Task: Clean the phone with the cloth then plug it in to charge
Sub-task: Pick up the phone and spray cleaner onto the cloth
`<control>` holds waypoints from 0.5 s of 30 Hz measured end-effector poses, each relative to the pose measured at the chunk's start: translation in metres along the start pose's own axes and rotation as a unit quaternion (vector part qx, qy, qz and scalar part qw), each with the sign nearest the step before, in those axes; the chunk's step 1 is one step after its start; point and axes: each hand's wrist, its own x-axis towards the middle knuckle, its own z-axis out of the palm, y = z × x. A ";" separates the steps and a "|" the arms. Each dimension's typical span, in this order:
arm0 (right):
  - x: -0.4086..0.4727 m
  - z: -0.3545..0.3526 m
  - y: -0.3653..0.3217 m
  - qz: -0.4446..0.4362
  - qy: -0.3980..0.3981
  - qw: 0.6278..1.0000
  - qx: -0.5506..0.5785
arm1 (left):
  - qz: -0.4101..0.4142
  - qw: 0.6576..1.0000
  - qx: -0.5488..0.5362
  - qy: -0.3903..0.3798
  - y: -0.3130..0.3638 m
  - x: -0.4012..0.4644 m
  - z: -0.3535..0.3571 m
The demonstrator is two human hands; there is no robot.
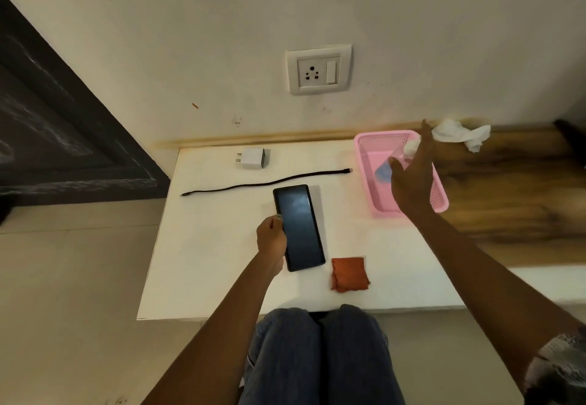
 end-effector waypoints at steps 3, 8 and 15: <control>-0.027 -0.012 -0.014 0.007 -0.019 1.000 0.011 | 0.007 1.000 -0.013 -0.023 0.002 -0.016 -0.014; -0.078 -0.039 -0.061 0.013 -0.035 0.995 0.091 | -0.014 0.981 -0.147 -0.129 0.009 -0.060 -0.051; -0.144 -0.073 -0.124 -0.006 -0.075 0.974 0.213 | -0.055 0.930 -0.297 -0.209 0.014 -0.134 -0.095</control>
